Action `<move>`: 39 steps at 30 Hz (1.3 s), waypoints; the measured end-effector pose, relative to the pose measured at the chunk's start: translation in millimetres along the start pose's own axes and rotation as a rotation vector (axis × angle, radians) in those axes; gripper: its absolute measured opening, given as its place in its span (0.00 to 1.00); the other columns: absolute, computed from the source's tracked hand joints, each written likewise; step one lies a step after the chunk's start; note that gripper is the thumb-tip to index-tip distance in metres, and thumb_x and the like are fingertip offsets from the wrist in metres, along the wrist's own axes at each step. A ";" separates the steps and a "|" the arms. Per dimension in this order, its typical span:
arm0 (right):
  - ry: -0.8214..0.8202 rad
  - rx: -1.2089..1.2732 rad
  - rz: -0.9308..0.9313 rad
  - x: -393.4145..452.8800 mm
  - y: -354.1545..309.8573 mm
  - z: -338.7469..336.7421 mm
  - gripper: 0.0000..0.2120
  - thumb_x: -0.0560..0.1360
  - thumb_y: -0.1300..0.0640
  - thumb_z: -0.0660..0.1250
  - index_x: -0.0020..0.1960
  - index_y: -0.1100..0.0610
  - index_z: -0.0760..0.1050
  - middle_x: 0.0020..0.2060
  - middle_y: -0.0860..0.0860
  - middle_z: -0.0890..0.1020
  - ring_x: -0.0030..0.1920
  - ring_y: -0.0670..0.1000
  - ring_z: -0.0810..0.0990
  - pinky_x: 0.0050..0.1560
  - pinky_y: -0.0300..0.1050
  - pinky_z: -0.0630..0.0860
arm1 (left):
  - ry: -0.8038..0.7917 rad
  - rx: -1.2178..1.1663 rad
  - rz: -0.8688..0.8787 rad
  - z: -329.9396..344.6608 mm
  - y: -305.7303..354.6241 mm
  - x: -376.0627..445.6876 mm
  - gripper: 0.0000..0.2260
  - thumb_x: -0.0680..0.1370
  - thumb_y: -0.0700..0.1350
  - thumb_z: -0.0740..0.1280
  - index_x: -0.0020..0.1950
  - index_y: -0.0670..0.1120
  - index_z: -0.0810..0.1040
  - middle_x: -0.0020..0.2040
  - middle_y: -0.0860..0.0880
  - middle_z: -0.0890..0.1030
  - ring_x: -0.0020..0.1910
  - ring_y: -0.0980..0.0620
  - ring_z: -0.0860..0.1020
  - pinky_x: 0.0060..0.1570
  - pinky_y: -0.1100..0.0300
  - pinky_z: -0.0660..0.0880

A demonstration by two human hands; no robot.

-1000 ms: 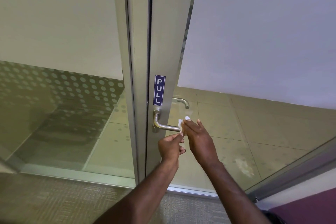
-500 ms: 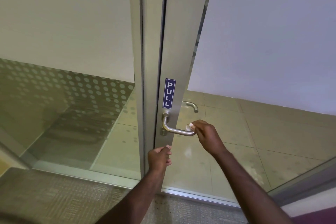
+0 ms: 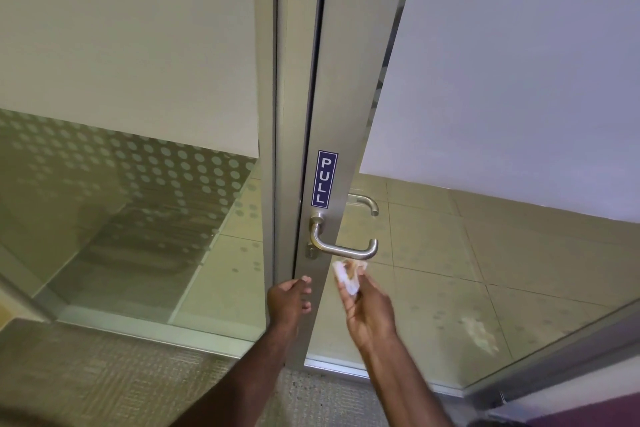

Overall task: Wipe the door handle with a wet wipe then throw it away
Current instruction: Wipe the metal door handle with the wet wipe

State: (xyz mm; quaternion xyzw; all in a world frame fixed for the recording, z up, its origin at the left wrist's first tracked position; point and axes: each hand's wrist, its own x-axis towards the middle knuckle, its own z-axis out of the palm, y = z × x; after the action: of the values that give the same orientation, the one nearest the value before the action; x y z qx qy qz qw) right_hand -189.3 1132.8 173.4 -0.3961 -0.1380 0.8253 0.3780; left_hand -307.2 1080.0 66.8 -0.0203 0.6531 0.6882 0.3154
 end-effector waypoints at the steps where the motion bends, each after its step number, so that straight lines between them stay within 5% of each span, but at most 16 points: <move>1: -0.022 -0.016 -0.007 -6.6 4.9 -2.1 0.10 0.82 0.66 0.63 0.59 0.70 0.78 0.54 0.61 0.86 0.50 0.57 0.87 0.44 0.47 0.86 | 0.003 0.011 -0.001 -1.4 -2.1 1.8 0.08 0.78 0.40 0.71 0.52 0.36 0.84 0.35 0.44 0.82 0.22 0.52 0.73 0.26 0.61 0.76; 4: 0.013 -0.097 -0.248 -8.8 -8.8 -7.8 0.08 0.82 0.64 0.64 0.53 0.64 0.82 0.47 0.55 0.88 0.44 0.53 0.88 0.42 0.44 0.85 | -0.002 0.015 -0.005 -8.1 -7.3 5.4 0.09 0.78 0.40 0.71 0.53 0.36 0.84 0.36 0.44 0.82 0.24 0.52 0.73 0.26 0.61 0.74; 6: 0.027 -0.332 -0.572 -1.8 -36.7 -13.1 0.09 0.82 0.63 0.65 0.55 0.62 0.84 0.46 0.52 0.89 0.47 0.51 0.86 0.51 0.45 0.82 | -0.002 0.014 -0.008 -12.6 -7.8 7.2 0.08 0.78 0.40 0.71 0.52 0.36 0.85 0.35 0.45 0.82 0.24 0.52 0.73 0.24 0.62 0.74; 10: -0.247 -1.335 -1.152 16.7 -79.5 -20.7 0.16 0.83 0.62 0.64 0.69 0.57 0.78 0.66 0.48 0.80 0.69 0.46 0.76 0.75 0.46 0.66 | 0.017 0.011 -0.010 -18.7 -9.7 6.7 0.07 0.78 0.40 0.71 0.51 0.37 0.85 0.37 0.43 0.82 0.25 0.50 0.73 0.23 0.62 0.75; 12: -0.464 -1.899 -1.274 29.9 -88.0 -20.4 0.20 0.82 0.65 0.61 0.74 0.56 0.73 0.73 0.49 0.74 0.76 0.48 0.69 0.80 0.51 0.53 | 0.011 0.020 -0.009 -20.3 -10.2 5.8 0.07 0.79 0.41 0.71 0.51 0.37 0.85 0.37 0.43 0.82 0.25 0.49 0.74 0.23 0.62 0.76; 14: -0.567 -2.189 -1.285 37.2 -90.9 -19.2 0.27 0.79 0.72 0.60 0.76 0.56 0.70 0.76 0.50 0.72 0.77 0.50 0.67 0.81 0.49 0.47 | 0.003 0.029 0.005 -21.2 -5.8 6.4 0.07 0.79 0.41 0.71 0.51 0.37 0.85 0.37 0.43 0.82 0.24 0.50 0.74 0.23 0.63 0.76; 16: -0.568 -2.257 -1.311 38.1 -95.3 -14.3 0.33 0.72 0.78 0.62 0.73 0.55 0.73 0.73 0.50 0.75 0.75 0.52 0.70 0.79 0.48 0.50 | 0.008 0.039 0.034 -22.9 1.3 10.0 0.07 0.78 0.40 0.70 0.50 0.37 0.85 0.36 0.44 0.82 0.21 0.53 0.74 0.22 0.65 0.75; 19: -0.550 -2.219 -1.262 34.1 -95.0 -6.6 0.33 0.70 0.78 0.64 0.64 0.49 0.81 0.67 0.47 0.81 0.73 0.57 0.74 0.72 0.52 0.69 | 0.030 0.027 0.072 -28.8 11.7 15.9 0.07 0.79 0.40 0.70 0.51 0.37 0.85 0.36 0.44 0.82 0.23 0.52 0.73 0.21 0.65 0.73; 22: -0.482 -2.189 -1.160 29.3 -83.7 0.2 0.21 0.75 0.71 0.64 0.51 0.44 0.79 0.55 0.44 0.86 0.69 0.52 0.77 0.50 0.42 0.78 | 0.042 0.016 0.086 -36.6 18.2 20.0 0.07 0.79 0.40 0.70 0.51 0.39 0.85 0.36 0.45 0.82 0.24 0.50 0.73 0.22 0.65 0.73; 24: -0.462 -2.205 -1.180 26.7 -76.6 8.7 0.17 0.72 0.68 0.67 0.47 0.45 0.75 0.37 0.48 0.82 0.50 0.54 0.84 0.40 0.38 0.71 | 0.046 0.013 0.092 -41.0 19.9 21.8 0.07 0.79 0.40 0.69 0.51 0.40 0.85 0.36 0.45 0.82 0.25 0.50 0.73 0.23 0.64 0.73; 26: -0.485 -2.246 -1.198 25.8 -71.0 22.4 0.15 0.71 0.65 0.71 0.46 0.46 0.76 0.31 0.50 0.76 0.34 0.53 0.75 0.33 0.43 0.68 | 0.046 0.019 0.104 -44.4 21.9 22.5 0.06 0.79 0.41 0.69 0.51 0.40 0.85 0.37 0.45 0.83 0.25 0.49 0.73 0.25 0.62 0.75; 31: -0.262 -2.192 -0.934 21.0 -40.4 42.4 0.01 0.75 0.58 0.72 0.46 0.54 0.83 0.41 0.53 0.84 0.42 0.55 0.81 0.40 0.44 0.70 | 0.036 0.042 0.175 -47.1 33.4 22.1 0.06 0.79 0.41 0.69 0.50 0.42 0.86 0.36 0.46 0.83 0.24 0.51 0.73 0.26 0.62 0.75; 35: -0.156 -2.095 -0.998 5.1 -7.9 54.1 0.04 0.78 0.59 0.67 0.48 0.55 0.81 0.38 0.52 0.82 0.42 0.56 0.83 0.52 0.54 0.77 | 0.007 0.064 0.212 -41.3 42.8 23.7 0.06 0.79 0.41 0.69 0.49 0.43 0.86 0.35 0.47 0.83 0.23 0.52 0.73 0.26 0.63 0.73; 38: -0.213 -2.170 -1.062 -1.3 7.6 71.0 0.14 0.80 0.59 0.58 0.63 0.61 0.74 0.36 0.53 0.79 0.39 0.58 0.83 0.39 0.48 0.73 | -0.018 0.078 0.227 -36.1 45.1 23.8 0.05 0.78 0.42 0.70 0.45 0.45 0.86 0.36 0.46 0.83 0.22 0.53 0.73 0.26 0.63 0.72; 39: -0.199 -2.167 -1.014 -3.0 5.8 74.7 0.16 0.79 0.61 0.58 0.65 0.59 0.75 0.38 0.54 0.82 0.40 0.59 0.83 0.42 0.49 0.76 | -0.026 0.080 0.225 -35.1 45.2 24.3 0.05 0.78 0.42 0.70 0.44 0.45 0.86 0.35 0.46 0.83 0.22 0.53 0.73 0.25 0.63 0.72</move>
State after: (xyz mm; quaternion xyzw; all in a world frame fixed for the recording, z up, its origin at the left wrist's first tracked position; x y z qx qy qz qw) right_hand -247.8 1132.1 220.4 -0.3435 -0.9295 0.0643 0.1180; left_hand -361.0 1060.3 91.0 0.0746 0.6739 0.6930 0.2449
